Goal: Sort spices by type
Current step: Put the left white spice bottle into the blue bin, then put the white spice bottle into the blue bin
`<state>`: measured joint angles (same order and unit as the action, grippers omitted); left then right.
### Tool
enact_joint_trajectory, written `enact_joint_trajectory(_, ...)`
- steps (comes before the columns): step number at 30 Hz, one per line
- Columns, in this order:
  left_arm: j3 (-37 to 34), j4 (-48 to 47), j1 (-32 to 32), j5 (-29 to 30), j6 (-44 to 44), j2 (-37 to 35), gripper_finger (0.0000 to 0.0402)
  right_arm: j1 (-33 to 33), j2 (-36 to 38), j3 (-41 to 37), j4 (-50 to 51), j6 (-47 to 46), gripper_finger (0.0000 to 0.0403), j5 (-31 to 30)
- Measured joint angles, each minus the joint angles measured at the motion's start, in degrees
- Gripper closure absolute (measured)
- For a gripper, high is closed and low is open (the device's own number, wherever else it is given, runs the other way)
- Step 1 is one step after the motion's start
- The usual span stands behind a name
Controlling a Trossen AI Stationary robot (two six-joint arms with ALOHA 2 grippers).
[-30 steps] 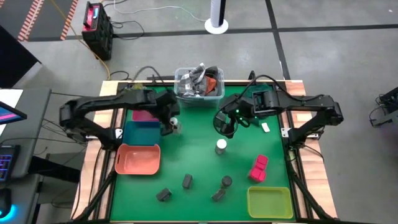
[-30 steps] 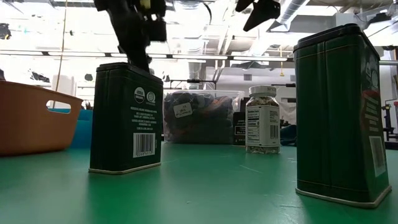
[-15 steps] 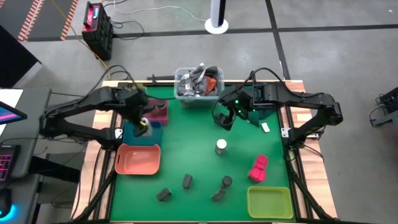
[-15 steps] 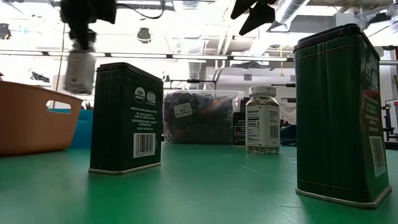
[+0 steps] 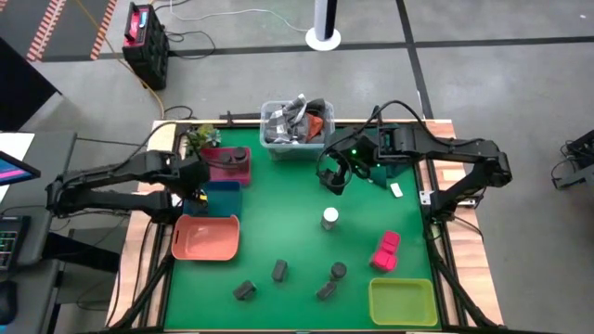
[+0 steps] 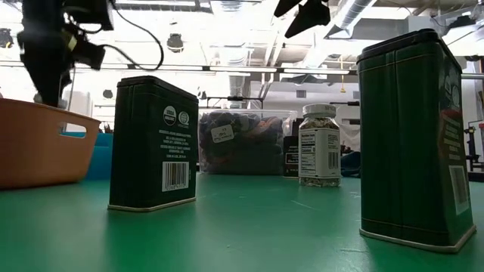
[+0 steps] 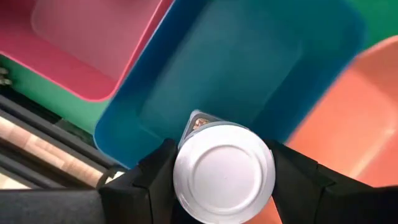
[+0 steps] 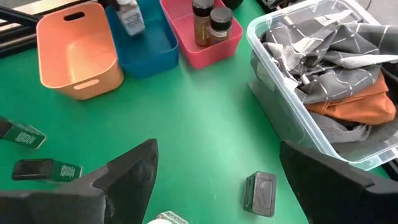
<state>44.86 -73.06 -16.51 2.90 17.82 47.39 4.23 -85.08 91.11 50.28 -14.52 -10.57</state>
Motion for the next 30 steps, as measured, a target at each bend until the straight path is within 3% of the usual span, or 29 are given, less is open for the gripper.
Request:
enact_joint_trajectory(8,-4.59,3.84,0.0,1.81,0.07,-1.08,0.0203,-0.11,0.0,0.0,0.35,-0.46,0.0042,0.13)
enact_joint_trajectory(15,-3.02,1.87,0.0,1.98,0.7,-1.02,0.0098,-0.08,0.0,0.0,0.46,-0.57,0.0042,0.2)
enact_joint_trajectory(22,4.56,6.03,0.1,2.95,-2.56,-0.24,0.0089,0.48,0.0,0.0,1.99,-0.42,0.0042,1.2)
enact_joint_trajectory(25,8.21,10.96,0.8,1.08,-4.82,3.48,0.0092,1.39,0.0,0.0,5.43,-0.42,0.0042,1.77)
enact_joint_trajectory(30,14.46,17.88,2.96,-3.25,-8.64,15.82,0.0092,3.37,0.88,0.0,14.23,-0.49,0.0042,1.82)
